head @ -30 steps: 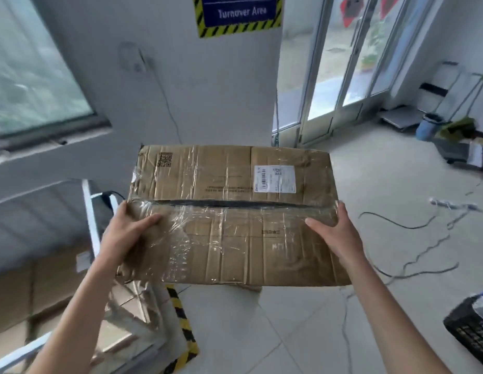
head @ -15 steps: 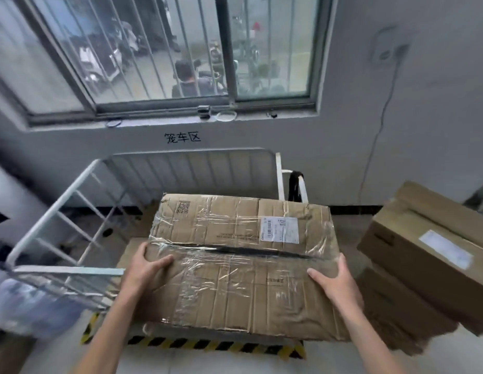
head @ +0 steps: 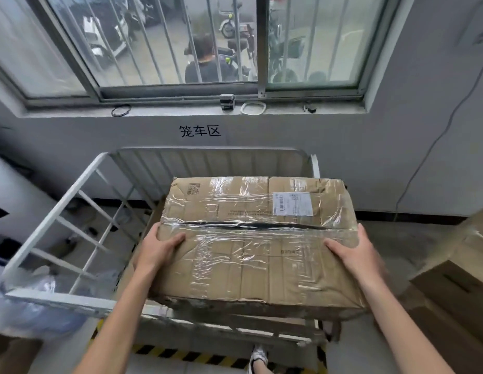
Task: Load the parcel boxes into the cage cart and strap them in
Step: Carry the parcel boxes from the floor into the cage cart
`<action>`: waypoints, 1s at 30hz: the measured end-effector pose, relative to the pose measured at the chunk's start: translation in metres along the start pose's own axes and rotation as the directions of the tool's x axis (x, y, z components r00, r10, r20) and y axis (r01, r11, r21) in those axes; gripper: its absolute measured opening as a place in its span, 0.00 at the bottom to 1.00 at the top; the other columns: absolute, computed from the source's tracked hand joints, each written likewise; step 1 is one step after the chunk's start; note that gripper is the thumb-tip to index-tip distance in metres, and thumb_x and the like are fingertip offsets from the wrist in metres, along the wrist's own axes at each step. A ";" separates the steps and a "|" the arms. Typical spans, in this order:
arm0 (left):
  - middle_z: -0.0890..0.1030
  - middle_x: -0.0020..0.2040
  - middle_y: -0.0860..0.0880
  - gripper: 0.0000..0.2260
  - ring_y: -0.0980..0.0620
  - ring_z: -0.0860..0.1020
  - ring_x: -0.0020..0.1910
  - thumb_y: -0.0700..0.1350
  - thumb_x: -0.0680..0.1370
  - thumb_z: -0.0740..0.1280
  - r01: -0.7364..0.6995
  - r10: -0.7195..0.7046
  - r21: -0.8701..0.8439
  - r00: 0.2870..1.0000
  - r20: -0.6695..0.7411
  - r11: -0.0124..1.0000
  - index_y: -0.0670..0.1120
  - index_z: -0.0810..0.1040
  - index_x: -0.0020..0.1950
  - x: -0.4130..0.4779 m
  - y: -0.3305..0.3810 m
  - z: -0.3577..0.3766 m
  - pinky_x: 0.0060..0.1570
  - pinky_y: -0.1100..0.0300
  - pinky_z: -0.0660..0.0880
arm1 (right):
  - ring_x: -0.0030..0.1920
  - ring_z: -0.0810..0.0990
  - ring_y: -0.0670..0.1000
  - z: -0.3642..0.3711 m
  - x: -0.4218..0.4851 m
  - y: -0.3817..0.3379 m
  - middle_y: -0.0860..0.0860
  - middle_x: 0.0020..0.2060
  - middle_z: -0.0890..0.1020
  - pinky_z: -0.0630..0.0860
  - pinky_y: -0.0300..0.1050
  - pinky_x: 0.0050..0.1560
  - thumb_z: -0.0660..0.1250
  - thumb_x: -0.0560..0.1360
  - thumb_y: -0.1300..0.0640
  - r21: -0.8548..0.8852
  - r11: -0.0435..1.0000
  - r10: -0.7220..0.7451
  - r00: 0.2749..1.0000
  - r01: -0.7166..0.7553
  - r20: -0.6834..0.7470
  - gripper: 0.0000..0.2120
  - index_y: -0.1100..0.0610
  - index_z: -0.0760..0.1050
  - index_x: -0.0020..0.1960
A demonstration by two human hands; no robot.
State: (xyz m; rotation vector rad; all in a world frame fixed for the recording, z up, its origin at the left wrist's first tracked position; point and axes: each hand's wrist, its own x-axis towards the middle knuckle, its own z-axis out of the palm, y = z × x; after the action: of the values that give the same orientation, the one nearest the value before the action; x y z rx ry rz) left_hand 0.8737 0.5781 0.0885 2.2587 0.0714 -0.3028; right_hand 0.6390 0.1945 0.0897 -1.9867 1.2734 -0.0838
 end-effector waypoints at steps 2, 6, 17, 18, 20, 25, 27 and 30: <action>0.80 0.60 0.50 0.27 0.59 0.77 0.46 0.54 0.70 0.78 0.021 -0.020 -0.070 1.000 0.023 0.997 0.53 0.73 0.66 0.046 0.002 0.009 0.46 0.61 0.71 | 0.67 0.75 0.63 0.014 0.031 -0.030 0.52 0.71 0.74 0.70 0.62 0.62 0.69 0.66 0.27 -0.047 0.999 -0.021 0.999 0.019 -0.027 0.50 0.42 0.52 0.80; 0.75 0.71 0.45 0.39 0.44 0.75 0.66 0.52 0.71 0.79 0.173 -0.162 -0.118 0.982 0.096 0.978 0.47 0.66 0.77 0.120 -0.007 0.033 0.69 0.47 0.69 | 0.66 0.75 0.62 0.043 0.094 -0.088 0.52 0.72 0.72 0.72 0.60 0.59 0.67 0.68 0.26 -0.143 0.987 -0.085 0.995 0.079 -0.043 0.50 0.43 0.49 0.80; 0.65 0.78 0.46 0.42 0.43 0.67 0.73 0.53 0.72 0.78 0.366 -0.353 -0.106 0.928 0.123 0.925 0.46 0.61 0.80 0.276 -0.051 0.095 0.71 0.47 0.65 | 0.64 0.76 0.61 0.149 0.243 -0.171 0.54 0.69 0.75 0.74 0.57 0.55 0.68 0.71 0.32 -0.310 0.939 -0.165 0.986 0.152 -0.017 0.42 0.46 0.56 0.78; 0.67 0.77 0.47 0.42 0.44 0.68 0.73 0.53 0.71 0.78 0.355 -0.344 -0.105 0.933 0.108 0.929 0.46 0.61 0.80 0.286 -0.053 0.098 0.69 0.49 0.66 | 0.65 0.76 0.61 0.158 0.251 -0.166 0.53 0.68 0.76 0.74 0.57 0.55 0.69 0.72 0.34 -0.268 0.952 -0.145 0.989 0.146 0.023 0.40 0.46 0.57 0.78; 0.72 0.71 0.49 0.39 0.47 0.72 0.65 0.51 0.71 0.79 0.318 -0.309 -0.097 0.946 0.102 0.943 0.46 0.65 0.77 0.318 -0.065 0.111 0.62 0.54 0.67 | 0.65 0.76 0.59 0.190 0.269 -0.150 0.51 0.67 0.77 0.74 0.55 0.56 0.71 0.72 0.37 -0.173 0.980 -0.086 0.994 0.097 0.066 0.39 0.45 0.58 0.77; 0.77 0.58 0.55 0.31 0.51 0.76 0.55 0.53 0.69 0.80 0.237 -0.229 -0.028 0.959 0.167 0.971 0.51 0.72 0.69 0.395 -0.100 0.168 0.58 0.52 0.71 | 0.62 0.79 0.56 0.262 0.322 -0.103 0.46 0.64 0.79 0.77 0.51 0.51 0.71 0.70 0.36 -0.064 0.998 0.012 0.999 -0.009 0.046 0.37 0.41 0.61 0.75; 0.79 0.57 0.54 0.30 0.53 0.78 0.53 0.56 0.68 0.80 0.216 -0.211 -0.008 0.958 0.193 0.976 0.55 0.72 0.65 0.421 -0.116 0.198 0.56 0.53 0.72 | 0.63 0.78 0.55 0.288 0.345 -0.076 0.46 0.66 0.77 0.78 0.56 0.56 0.70 0.70 0.35 -0.052 0.997 0.059 0.997 -0.056 0.050 0.38 0.42 0.59 0.76; 0.77 0.59 0.55 0.35 0.51 0.77 0.56 0.59 0.68 0.79 0.189 -0.193 0.039 0.956 0.222 0.981 0.55 0.69 0.70 0.447 -0.140 0.253 0.55 0.54 0.71 | 0.69 0.73 0.56 0.328 0.375 -0.023 0.48 0.71 0.73 0.74 0.61 0.63 0.69 0.71 0.35 -0.044 0.990 0.136 0.989 -0.133 0.057 0.41 0.43 0.55 0.78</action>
State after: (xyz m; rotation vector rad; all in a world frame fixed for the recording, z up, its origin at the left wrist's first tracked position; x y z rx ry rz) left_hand 1.2372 0.4551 -0.2811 2.2232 0.1690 -0.6625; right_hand 0.9846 0.0824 -0.2515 -1.9165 1.3758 0.0672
